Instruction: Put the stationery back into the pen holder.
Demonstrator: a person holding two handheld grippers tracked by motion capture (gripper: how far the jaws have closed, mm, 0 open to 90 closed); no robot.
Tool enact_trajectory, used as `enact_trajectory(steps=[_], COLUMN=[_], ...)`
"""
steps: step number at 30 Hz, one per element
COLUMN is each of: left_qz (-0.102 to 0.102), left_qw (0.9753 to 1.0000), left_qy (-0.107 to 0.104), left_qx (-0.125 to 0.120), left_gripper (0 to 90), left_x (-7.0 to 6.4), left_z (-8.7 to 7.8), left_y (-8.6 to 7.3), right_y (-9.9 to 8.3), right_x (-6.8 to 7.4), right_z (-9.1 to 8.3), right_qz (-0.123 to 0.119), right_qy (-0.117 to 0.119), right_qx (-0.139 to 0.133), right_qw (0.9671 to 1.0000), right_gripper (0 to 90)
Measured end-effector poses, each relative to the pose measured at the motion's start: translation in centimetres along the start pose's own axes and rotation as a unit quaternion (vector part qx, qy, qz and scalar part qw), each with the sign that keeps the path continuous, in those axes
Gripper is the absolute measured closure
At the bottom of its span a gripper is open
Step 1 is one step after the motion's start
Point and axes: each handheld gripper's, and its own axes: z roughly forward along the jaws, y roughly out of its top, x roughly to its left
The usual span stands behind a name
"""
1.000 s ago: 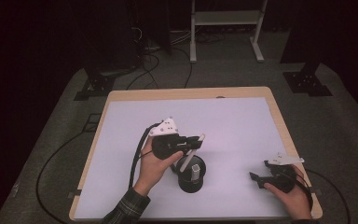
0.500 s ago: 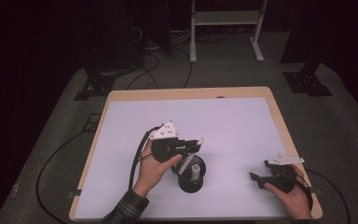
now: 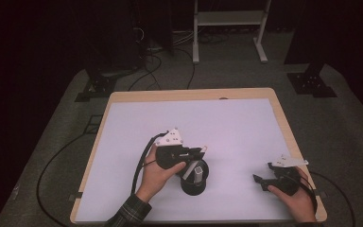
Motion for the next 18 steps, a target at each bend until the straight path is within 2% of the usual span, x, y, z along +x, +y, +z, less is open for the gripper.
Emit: enact_trajectory(steps=[18], left_qz=[0.002], left_qw=[0.9998], left_qy=[0.008], left_qx=[0.019], left_gripper=[78.6], left_x=[-0.06], left_z=[0.58], left_y=[-0.99], right_y=[0.00], right_x=[0.01], right_z=[-0.01], right_qz=[0.000], right_qy=[0.000], right_qx=[0.000], right_qw=[1.0000], right_gripper=[18.9])
